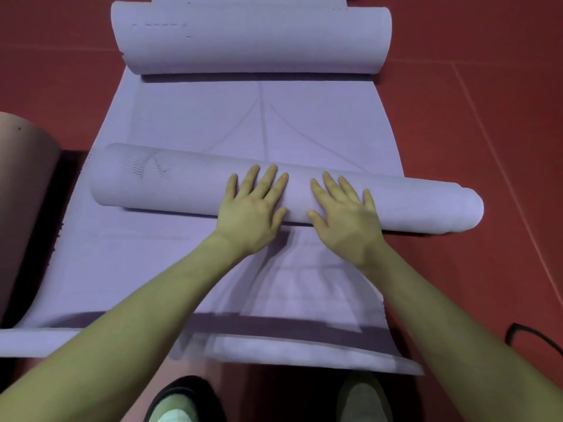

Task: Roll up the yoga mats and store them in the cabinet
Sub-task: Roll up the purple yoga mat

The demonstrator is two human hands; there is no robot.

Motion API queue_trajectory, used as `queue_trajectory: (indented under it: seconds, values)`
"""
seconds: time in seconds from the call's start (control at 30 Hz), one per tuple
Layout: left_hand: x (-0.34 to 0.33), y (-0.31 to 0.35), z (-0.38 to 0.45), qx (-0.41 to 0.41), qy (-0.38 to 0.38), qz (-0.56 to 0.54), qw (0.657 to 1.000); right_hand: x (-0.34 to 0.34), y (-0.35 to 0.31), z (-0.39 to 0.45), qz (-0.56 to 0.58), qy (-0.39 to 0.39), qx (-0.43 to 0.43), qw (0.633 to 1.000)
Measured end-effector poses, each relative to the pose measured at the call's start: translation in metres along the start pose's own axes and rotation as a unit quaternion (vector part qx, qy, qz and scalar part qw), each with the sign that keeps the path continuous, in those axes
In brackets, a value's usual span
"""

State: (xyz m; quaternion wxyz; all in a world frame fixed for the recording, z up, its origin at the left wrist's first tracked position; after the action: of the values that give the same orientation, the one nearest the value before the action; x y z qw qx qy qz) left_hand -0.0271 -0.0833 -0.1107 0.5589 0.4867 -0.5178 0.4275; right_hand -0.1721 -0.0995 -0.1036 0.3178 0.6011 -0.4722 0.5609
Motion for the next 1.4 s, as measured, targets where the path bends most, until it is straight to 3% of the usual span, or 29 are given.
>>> queue_trajectory:
  seconds: [0.13, 0.3, 0.63, 0.8, 0.9, 1.13, 1.4]
  values:
    - [-0.004, -0.015, 0.036, -0.038, -0.023, -0.002, 0.999, 0.003, 0.002, 0.009, -0.012, 0.05, 0.026, 0.998]
    - [-0.004, -0.03, 0.06, -0.113, -0.023, 0.051, 0.992, 0.007, 0.013, 0.047, -0.023, -0.023, 0.004, 0.999]
    - [-0.006, -0.039, 0.101, -0.102, -0.076, 0.142, 0.982, -0.001, 0.027, 0.091, -0.066, -0.029, 0.026, 0.997]
    - [-0.004, -0.039, 0.102, -0.128, -0.054, 0.118, 0.983, 0.005, 0.024, 0.093, -0.062, -0.003, 0.047, 0.997]
    - [-0.001, -0.035, 0.093, -0.147, -0.002, 0.104, 0.984, 0.01, 0.019, 0.084, -0.054, 0.031, 0.051, 0.997]
    - [0.011, -0.014, 0.049, -0.187, 0.082, 0.068, 0.977, 0.019, 0.016, 0.037, -0.047, 0.171, 0.095, 0.98]
    - [0.02, 0.01, -0.003, -0.196, 0.056, 0.056, 0.977, 0.022, 0.011, -0.02, -0.031, 0.14, 0.105, 0.984]
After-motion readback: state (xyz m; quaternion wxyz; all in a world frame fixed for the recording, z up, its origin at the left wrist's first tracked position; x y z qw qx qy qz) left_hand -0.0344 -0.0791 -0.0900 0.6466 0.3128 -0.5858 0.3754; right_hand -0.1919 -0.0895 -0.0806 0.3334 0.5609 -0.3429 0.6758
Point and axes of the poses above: each hand's wrist, its own z-axis towards the middle knuckle, its own x-axis out of the back of the hand, y = z × x, the point moved 7 cm from there along z, towards the middle knuckle, and after that the axes turned 2 degrees about x, right-handed, at the moved point
